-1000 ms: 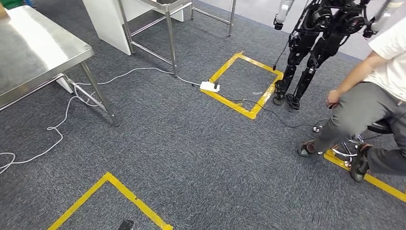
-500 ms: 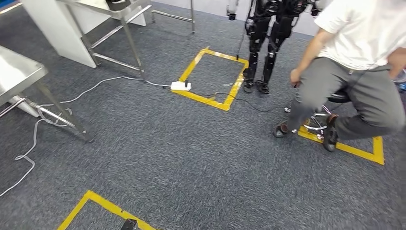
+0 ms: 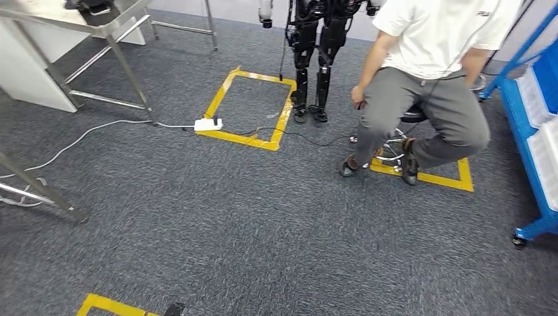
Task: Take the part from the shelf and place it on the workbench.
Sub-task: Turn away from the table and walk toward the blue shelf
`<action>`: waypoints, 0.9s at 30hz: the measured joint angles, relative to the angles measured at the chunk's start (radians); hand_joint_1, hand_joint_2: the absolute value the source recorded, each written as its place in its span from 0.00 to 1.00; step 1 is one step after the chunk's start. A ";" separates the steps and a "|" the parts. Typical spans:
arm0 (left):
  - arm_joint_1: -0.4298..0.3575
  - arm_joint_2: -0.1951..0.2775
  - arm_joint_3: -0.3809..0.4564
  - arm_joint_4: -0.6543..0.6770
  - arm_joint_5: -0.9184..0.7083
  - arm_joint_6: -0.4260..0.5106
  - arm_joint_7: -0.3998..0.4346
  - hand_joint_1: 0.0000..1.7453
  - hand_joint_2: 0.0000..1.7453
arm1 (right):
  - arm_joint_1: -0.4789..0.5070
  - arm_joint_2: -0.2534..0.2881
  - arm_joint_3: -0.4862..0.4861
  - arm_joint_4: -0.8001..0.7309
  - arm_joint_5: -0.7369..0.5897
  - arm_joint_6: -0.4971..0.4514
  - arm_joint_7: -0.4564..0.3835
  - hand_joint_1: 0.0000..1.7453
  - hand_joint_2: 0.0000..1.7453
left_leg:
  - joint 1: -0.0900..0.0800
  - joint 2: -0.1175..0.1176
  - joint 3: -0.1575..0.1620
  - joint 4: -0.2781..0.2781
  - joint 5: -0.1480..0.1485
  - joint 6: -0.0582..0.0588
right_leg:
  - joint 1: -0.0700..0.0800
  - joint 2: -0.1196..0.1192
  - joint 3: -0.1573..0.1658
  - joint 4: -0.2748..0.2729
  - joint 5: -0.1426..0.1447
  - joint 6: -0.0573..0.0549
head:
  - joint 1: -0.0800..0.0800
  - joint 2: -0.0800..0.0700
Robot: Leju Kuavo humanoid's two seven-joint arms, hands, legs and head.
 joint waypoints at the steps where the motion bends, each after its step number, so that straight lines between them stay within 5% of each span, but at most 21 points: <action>1: 0.002 0.000 0.000 0.001 0.000 -0.028 0.043 0.00 0.00 | -0.003 0.000 -0.001 0.000 0.003 0.006 0.002 0.00 0.00 | -0.001 0.016 -0.001 0.000 -0.001 0.001 | -0.003 -0.014 -0.034 0.065 -0.027 0.000 | 0.001 0.000; 3: 0.007 0.001 0.002 0.004 0.006 -0.063 0.120 0.00 0.00 | -0.006 0.000 -0.004 0.000 0.010 0.017 0.008 0.00 0.00 | -0.002 0.049 -0.001 0.000 -0.002 0.000 | -0.012 -0.024 -0.080 0.155 -0.053 0.011 | 0.002 0.000; 4: 0.008 0.000 0.003 0.005 0.010 -0.071 0.147 0.00 0.00 | -0.007 -0.001 -0.005 0.000 0.014 0.019 0.012 0.00 0.00 | -0.001 0.063 -0.001 0.001 -0.004 -0.002 | -0.017 -0.028 -0.074 0.145 -0.043 0.022 | 0.003 0.000; 7: 0.008 0.001 0.009 0.008 0.022 -0.078 0.205 0.00 0.00 | -0.008 -0.001 -0.006 0.000 0.023 0.023 0.020 0.00 0.00 | 0.001 0.096 0.006 0.003 -0.013 -0.018 | -0.030 -0.079 0.029 -0.038 0.024 0.054 | 0.006 0.000; 9: 0.006 0.003 0.018 0.009 0.032 -0.078 0.243 0.00 0.00 | -0.012 0.001 -0.006 0.000 0.027 0.023 0.022 0.00 0.00 | -0.003 0.115 0.014 0.005 -0.021 -0.035 | -0.027 -0.104 0.067 -0.106 0.043 0.048 | 0.004 0.000; 12: 0.000 0.001 0.030 0.009 0.034 -0.079 0.276 0.00 0.00 | -0.010 0.000 -0.009 0.000 0.030 0.024 0.021 0.00 0.00 | 0.004 0.131 0.023 0.006 -0.028 -0.052 | -0.022 -0.075 0.064 -0.107 0.045 0.021 | -0.001 0.000; 14: -0.003 0.000 0.032 0.010 0.029 -0.079 0.281 0.00 0.00 | -0.008 -0.002 -0.012 0.000 0.031 0.024 0.020 0.00 0.00 | 0.013 0.089 0.004 0.058 -0.069 -0.059 | -0.023 -0.052 0.064 -0.110 0.049 0.004 | -0.005 0.000; 16: -0.003 0.000 0.034 0.010 0.024 -0.077 0.285 0.00 0.00 | -0.009 -0.003 -0.014 0.000 0.031 0.023 0.018 0.00 0.00 | 0.014 0.030 -0.055 0.187 -0.143 -0.057 | -0.017 -0.029 0.062 -0.110 0.051 -0.008 | -0.008 0.000; 18: -0.001 0.000 0.034 0.011 0.019 -0.075 0.287 0.00 0.00 | -0.008 -0.002 -0.017 0.000 0.031 0.023 0.016 0.00 0.00 | 0.010 0.012 -0.112 0.296 -0.180 -0.048 | -0.006 -0.001 0.061 -0.110 0.053 -0.013 | -0.008 0.000; 20: -0.001 0.000 0.034 0.011 0.015 -0.073 0.288 0.00 0.00 | -0.007 -0.001 -0.021 0.000 0.031 0.025 0.016 0.00 0.00 | 0.005 0.003 -0.107 0.268 -0.137 -0.033 | 0.002 0.029 0.063 -0.109 0.054 -0.015 | -0.008 0.000; 23: -0.004 0.003 0.033 0.011 0.007 -0.071 0.289 0.00 0.00 | -0.006 0.002 -0.026 0.000 0.022 0.047 0.016 0.00 0.00 | -0.007 -0.054 -0.025 0.080 -0.037 -0.007 | 0.006 0.069 0.065 -0.108 0.057 -0.015 | -0.008 0.000; 25: -0.008 0.006 0.033 0.011 0.000 -0.071 0.291 0.00 0.00 | -0.006 0.004 -0.038 0.001 -0.007 0.082 0.033 0.00 0.00 | -0.014 -0.076 -0.006 0.035 -0.025 0.000 | 0.003 0.089 0.058 -0.109 0.062 -0.008 | -0.010 0.000; 27: -0.012 0.006 0.033 0.011 -0.007 -0.069 0.298 0.00 0.00 | -0.004 0.003 -0.067 0.002 -0.053 0.121 0.082 0.00 0.00 | -0.015 -0.053 -0.003 0.022 -0.017 0.005 | 0.003 0.103 0.051 -0.111 0.068 0.002 | -0.011 0.000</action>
